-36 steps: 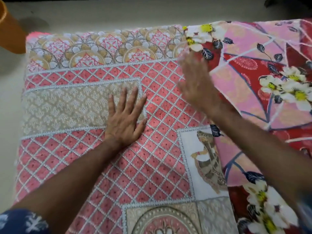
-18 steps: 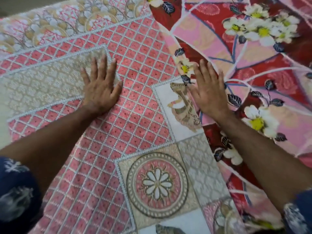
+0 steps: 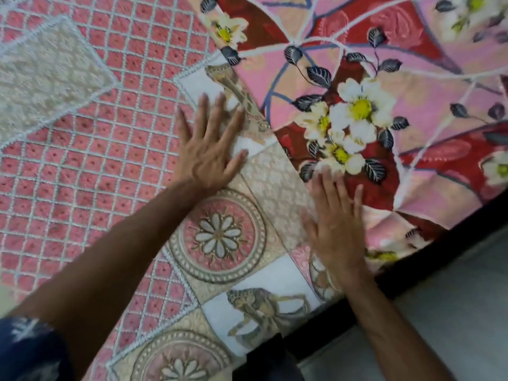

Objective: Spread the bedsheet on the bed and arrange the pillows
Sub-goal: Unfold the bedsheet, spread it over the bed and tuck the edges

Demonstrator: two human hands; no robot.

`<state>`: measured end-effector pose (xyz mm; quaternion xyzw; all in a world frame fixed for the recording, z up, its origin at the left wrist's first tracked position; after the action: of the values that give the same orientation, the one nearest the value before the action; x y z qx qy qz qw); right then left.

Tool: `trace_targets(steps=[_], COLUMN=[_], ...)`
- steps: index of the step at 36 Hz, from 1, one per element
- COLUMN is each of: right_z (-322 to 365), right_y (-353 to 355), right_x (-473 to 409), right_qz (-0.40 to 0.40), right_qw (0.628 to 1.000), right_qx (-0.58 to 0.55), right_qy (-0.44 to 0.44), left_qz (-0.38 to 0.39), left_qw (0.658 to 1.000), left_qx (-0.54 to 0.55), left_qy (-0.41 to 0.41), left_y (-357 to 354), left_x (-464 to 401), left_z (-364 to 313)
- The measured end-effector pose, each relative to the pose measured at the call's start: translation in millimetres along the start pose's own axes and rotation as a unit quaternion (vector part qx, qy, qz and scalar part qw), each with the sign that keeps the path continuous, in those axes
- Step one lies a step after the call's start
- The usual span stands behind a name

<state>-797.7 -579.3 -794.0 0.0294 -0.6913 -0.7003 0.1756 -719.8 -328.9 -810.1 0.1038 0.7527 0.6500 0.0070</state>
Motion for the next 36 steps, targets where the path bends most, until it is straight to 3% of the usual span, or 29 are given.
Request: trace_targets(steps=[7, 10, 13, 15, 19, 22, 24, 27, 29, 31, 33, 36], right_z=[-70.6, -37.3, 31.9, 36.8, -13.6, -16.1, -21.8, -43.0, -28.8, 13.5, 66.5, 131.3], right_y=[15.1, 30.3, 11.7, -16.1, -49.7, -45.1, -37.8, -27.0, -12.6, 1.0, 11.7, 11.0], right_x=[51.4, 93.9, 149.8, 175.4, 184.0, 187.6, 190.5, 197.3, 188.3, 171.2, 159.4, 145.4], right_qz=[-0.053, -0.084, -0.012, 0.011, 0.018, 0.002, -0.025, -0.091, -0.108, -0.093, -0.080, -0.060], right_qw=[0.979, 0.988, 0.984, 0.979, 0.999, 0.998, 0.985, 0.937, 0.951, 0.975, 0.976, 0.957], right_qx=[-0.090, -0.111, -0.094, -0.069, -0.020, -0.046, -0.112, -0.208, -0.201, -0.193, -0.171, -0.080], right_qy=[-0.175, -0.068, 0.152, 0.192, 0.017, -0.046, -0.129, -0.265, -0.208, -0.056, 0.111, 0.273], left_qz=[0.032, 0.045, 0.048, 0.053, 0.065, 0.074, 0.083, 0.085, 0.088, 0.097, 0.100, 0.076], left_qw=[0.994, 0.986, 0.981, 0.979, 0.977, 0.972, 0.964, 0.955, 0.947, 0.933, 0.927, 0.955], left_qx=[0.023, 0.026, 0.019, 0.012, 0.021, 0.034, 0.038, 0.034, 0.023, 0.023, 0.049, 0.084], left_qy=[-0.104, -0.157, -0.189, -0.198, -0.202, -0.222, -0.248, -0.281, -0.309, -0.346, -0.357, -0.275], left_y=[-18.7, -26.4, -31.7, -33.9, -31.4, -31.1, -34.2, -38.2, -40.0, -41.6, -39.1, -28.0], left_x=[66.5, 92.3, 104.9, 107.4, 125.1, 164.0, 198.3, 243.9, 267.8, 290.4, 311.0, 337.8], left_z=[-99.3, -138.5, -165.5, -173.7, -174.9, -174.9, -174.5, -173.8, -173.3, -168.9, -155.6, -106.4])
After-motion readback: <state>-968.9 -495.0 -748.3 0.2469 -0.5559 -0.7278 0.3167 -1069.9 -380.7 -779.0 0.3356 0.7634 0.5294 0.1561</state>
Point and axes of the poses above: each hand's wrist, its own x-axis away from the middle knuckle, its own y-axis out of the back of the hand, z = x × y, the point moved 8 cm from there along -x, towards the middle knuckle, and after that the axes turned 3 degrees about -z, right-handed, at the moved point
